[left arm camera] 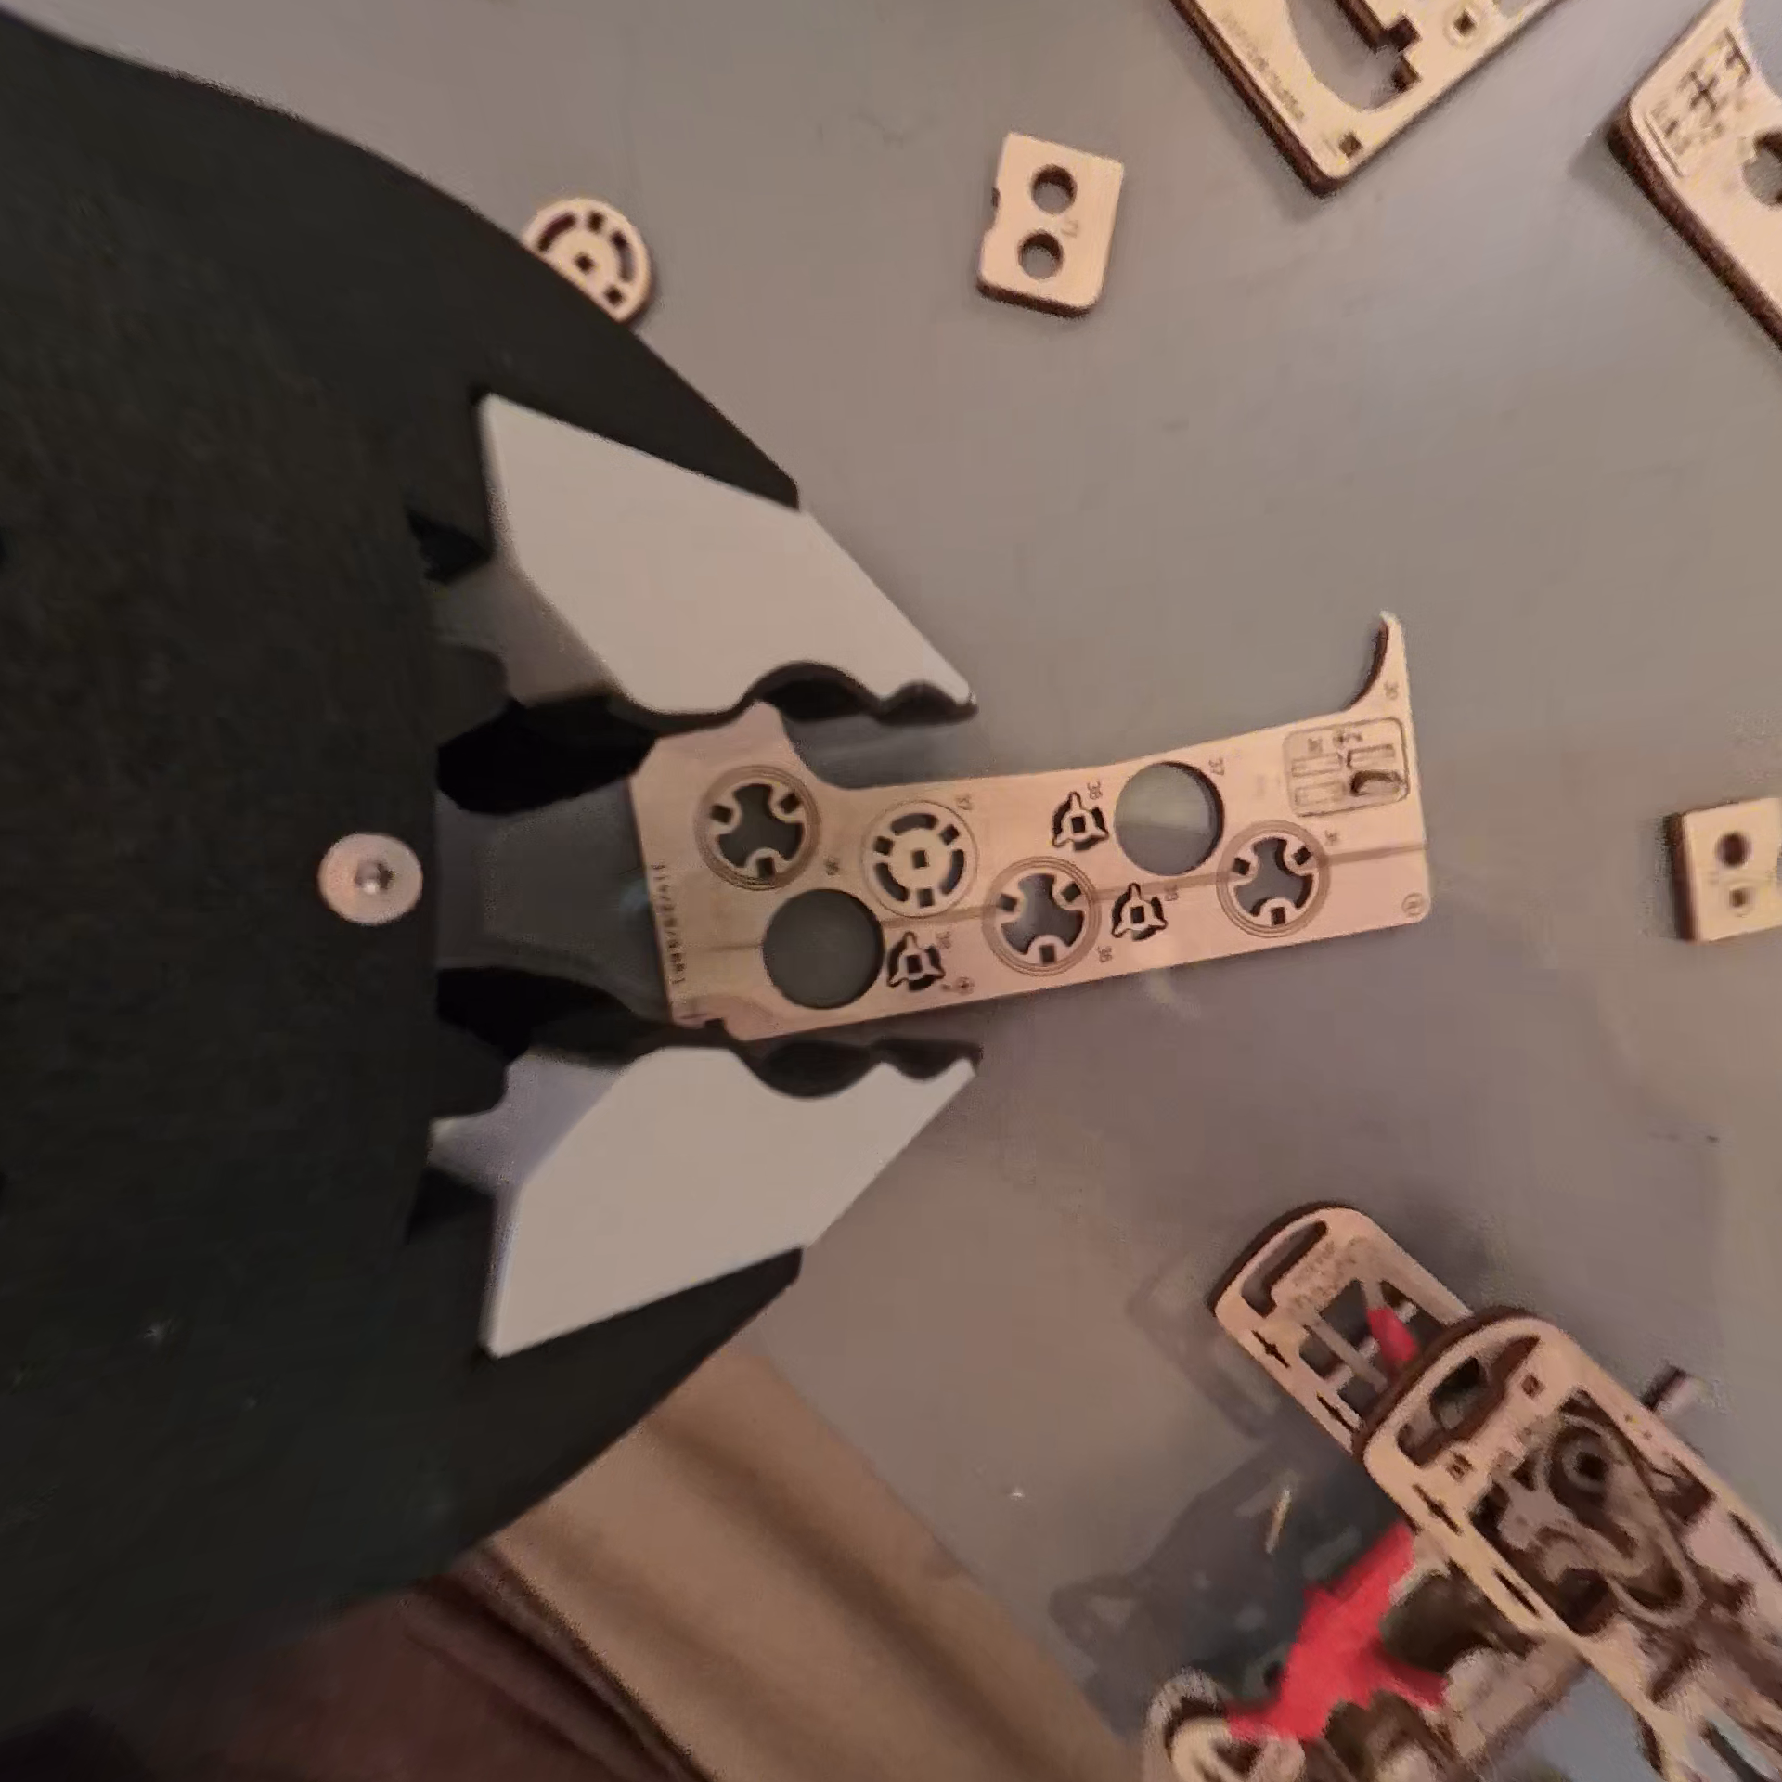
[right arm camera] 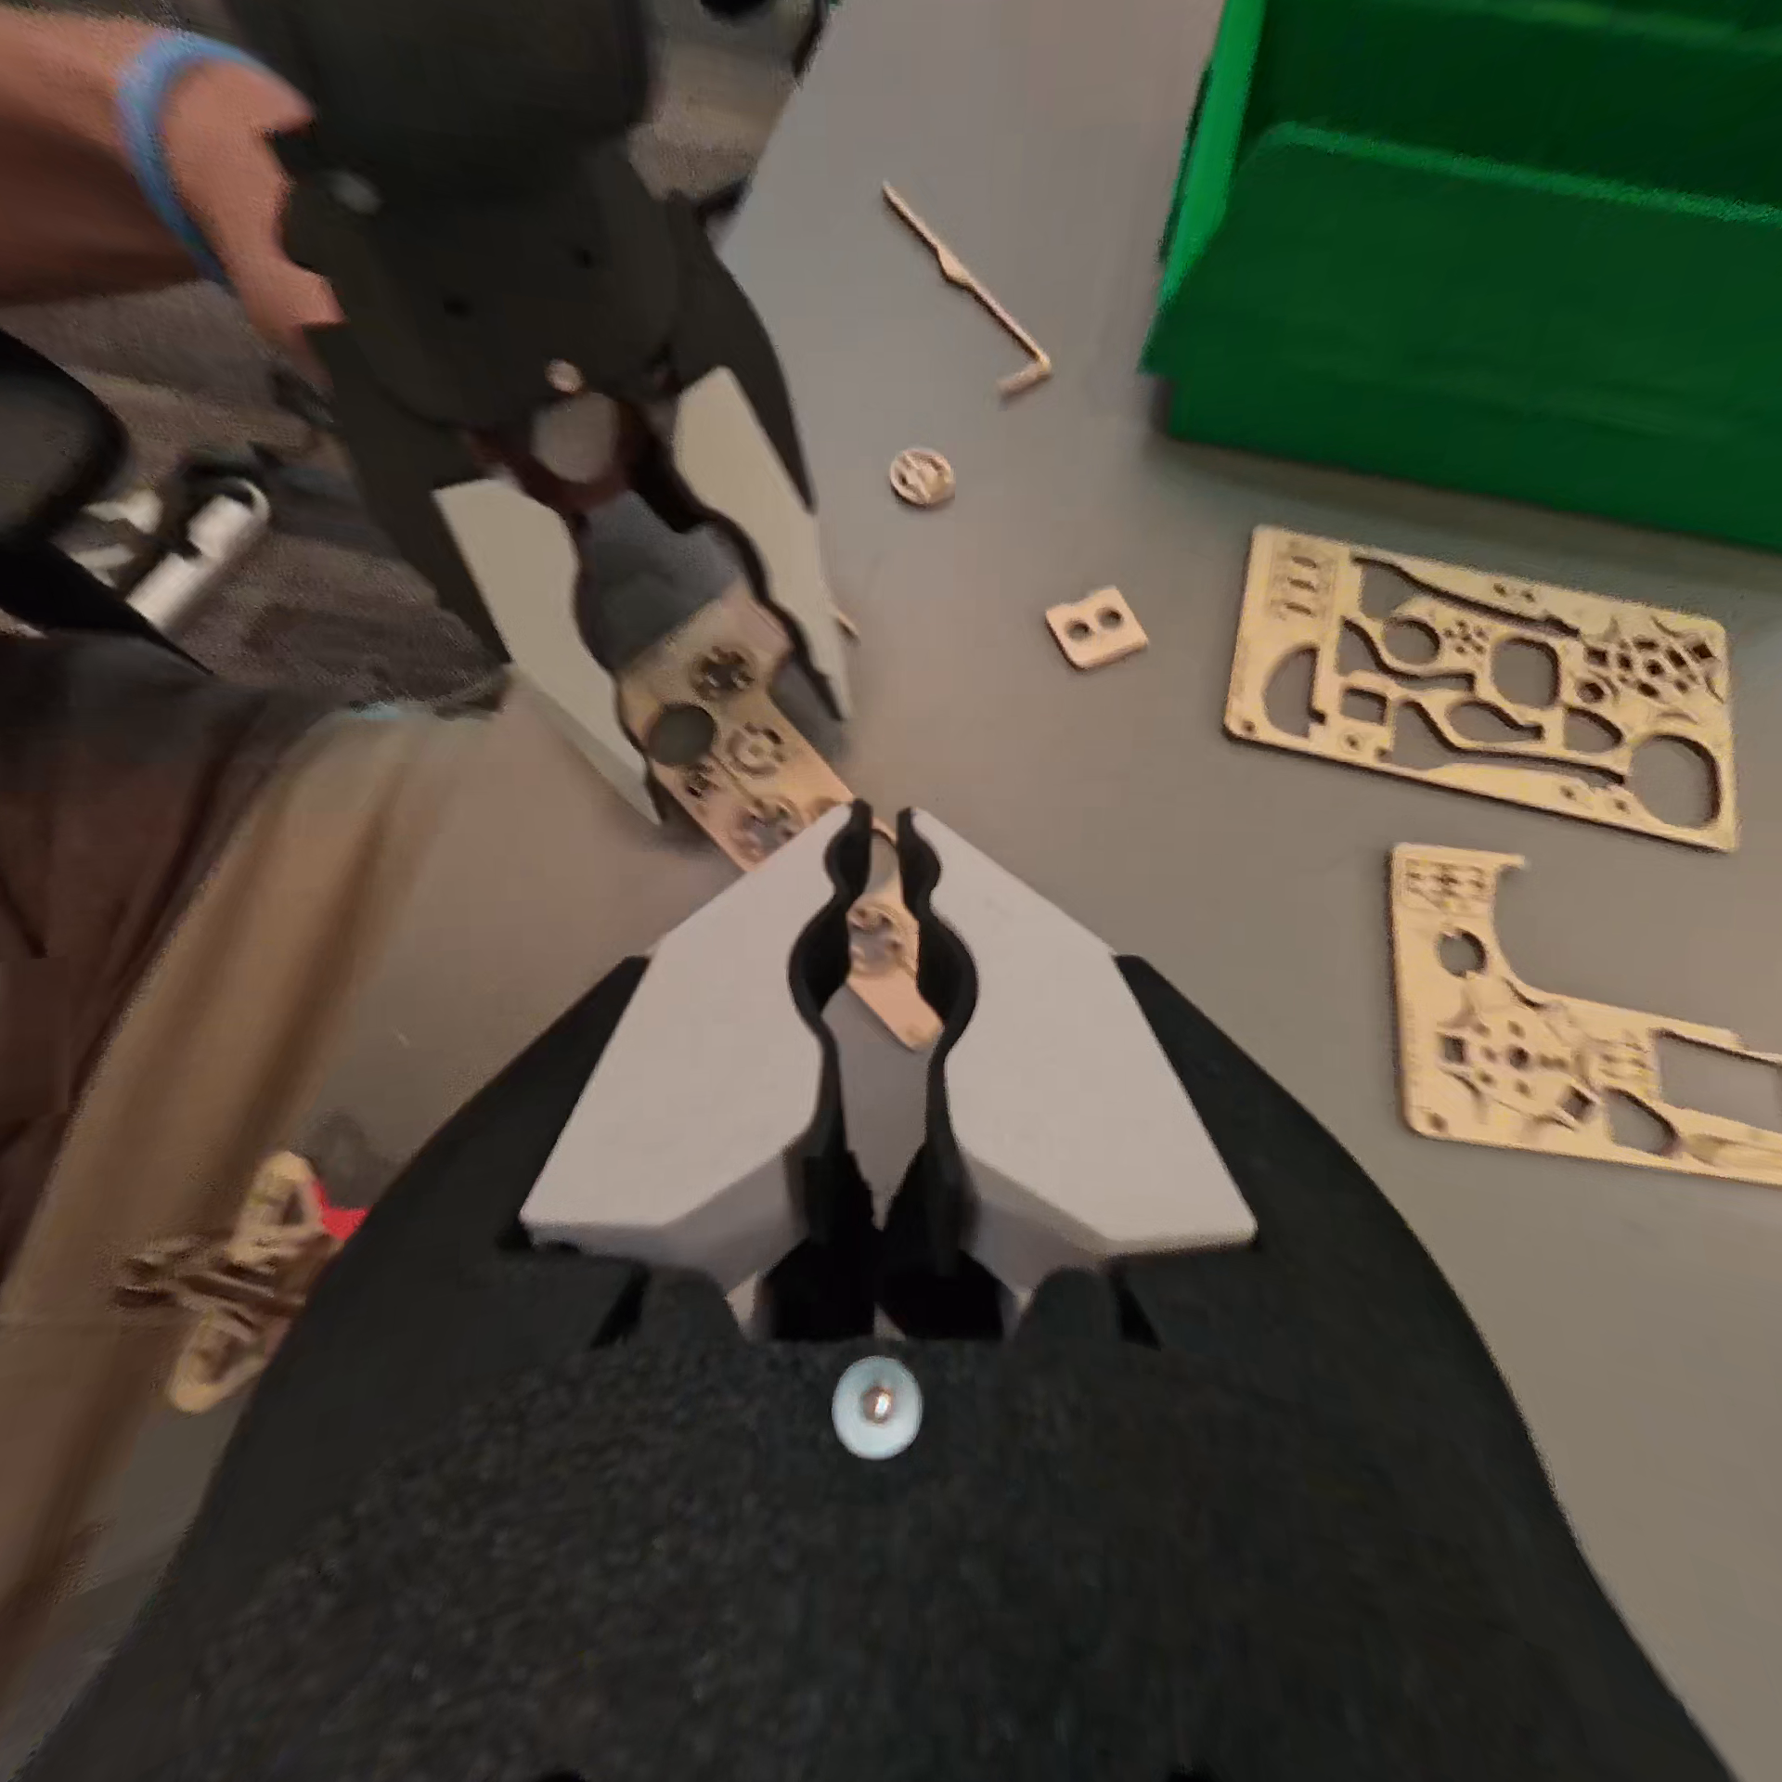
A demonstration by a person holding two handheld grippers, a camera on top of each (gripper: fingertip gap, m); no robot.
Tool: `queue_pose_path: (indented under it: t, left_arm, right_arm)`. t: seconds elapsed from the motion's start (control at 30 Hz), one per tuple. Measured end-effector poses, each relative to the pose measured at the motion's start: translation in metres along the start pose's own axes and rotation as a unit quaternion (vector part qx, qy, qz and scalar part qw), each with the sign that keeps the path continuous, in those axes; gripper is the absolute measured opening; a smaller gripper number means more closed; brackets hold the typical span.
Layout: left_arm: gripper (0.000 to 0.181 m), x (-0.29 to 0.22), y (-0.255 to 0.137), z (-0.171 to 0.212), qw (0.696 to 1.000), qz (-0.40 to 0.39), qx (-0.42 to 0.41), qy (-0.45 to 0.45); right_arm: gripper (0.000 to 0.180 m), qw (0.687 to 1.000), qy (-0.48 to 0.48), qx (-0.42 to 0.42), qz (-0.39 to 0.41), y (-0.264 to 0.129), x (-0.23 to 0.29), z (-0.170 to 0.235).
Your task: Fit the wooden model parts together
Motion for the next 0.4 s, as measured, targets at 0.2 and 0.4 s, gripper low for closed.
queue_pose_path:
  t: [0.2,0.4]
  left_arm:
    - [0.063,0.018,-0.044,0.051,0.999,-0.012,-0.015,-0.034]
    - [0.044,0.025,-0.051,0.093,0.990,-0.042,0.010,-0.131]
  right_arm:
    - [0.041,0.995,0.029,0.074,-0.060,0.035,0.054,-0.018]
    - [0.069,0.978,-0.049,0.203,-0.023,0.102,0.058,-0.013]
Point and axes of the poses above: each gripper's, where its closed fingertips meet, y out along the fingers, z out of its underside, x = y × z across the jaws, the point moved 2 cm from there along -y, back along the fingers, and after that the axes turned 13 degrees about x, right-handed, at the moved point
